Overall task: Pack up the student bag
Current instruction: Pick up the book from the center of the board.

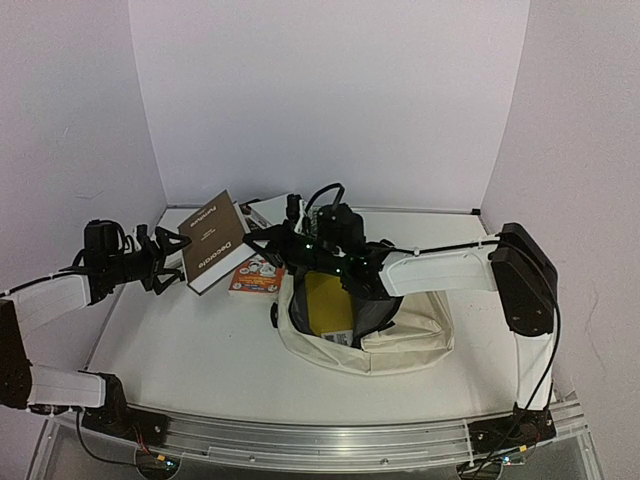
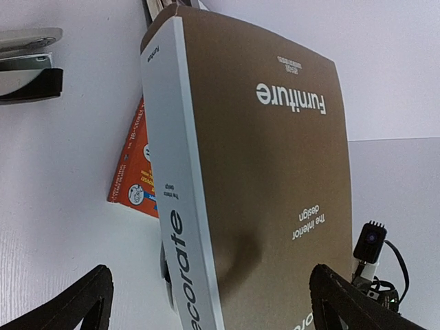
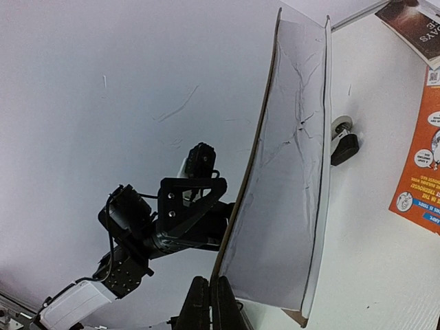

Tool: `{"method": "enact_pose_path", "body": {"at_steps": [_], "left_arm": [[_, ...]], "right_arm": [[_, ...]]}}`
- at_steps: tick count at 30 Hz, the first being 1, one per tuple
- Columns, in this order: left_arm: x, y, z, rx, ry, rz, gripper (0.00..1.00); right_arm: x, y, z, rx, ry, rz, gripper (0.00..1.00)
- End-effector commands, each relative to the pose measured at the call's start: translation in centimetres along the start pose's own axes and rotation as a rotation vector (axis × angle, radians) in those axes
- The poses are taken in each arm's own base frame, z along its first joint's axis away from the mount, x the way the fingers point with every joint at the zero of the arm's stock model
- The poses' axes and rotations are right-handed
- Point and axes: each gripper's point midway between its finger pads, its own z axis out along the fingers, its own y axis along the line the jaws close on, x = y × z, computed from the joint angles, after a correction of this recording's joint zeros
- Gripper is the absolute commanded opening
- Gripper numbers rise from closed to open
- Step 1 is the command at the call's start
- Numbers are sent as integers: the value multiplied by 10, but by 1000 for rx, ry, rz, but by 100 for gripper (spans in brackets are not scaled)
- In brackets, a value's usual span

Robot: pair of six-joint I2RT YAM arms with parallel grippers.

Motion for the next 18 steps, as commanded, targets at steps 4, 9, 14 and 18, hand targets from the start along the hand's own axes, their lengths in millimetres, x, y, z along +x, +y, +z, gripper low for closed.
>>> {"method": "enact_pose_path", "body": {"at_steps": [4, 9, 14, 18], "left_arm": [[-4, -40, 10, 105, 37, 64, 100], [4, -60, 17, 172, 75, 80, 100], [4, -78, 17, 227, 71, 86, 100], [2, -86, 12, 257, 45, 88, 100]], "right_arm": [[-24, 72, -22, -228, -58, -38, 0], [-22, 77, -25, -269, -49, -18, 0], [-22, 76, -28, -280, -47, 0, 0], [-24, 68, -30, -278, -54, 28, 0]]}}
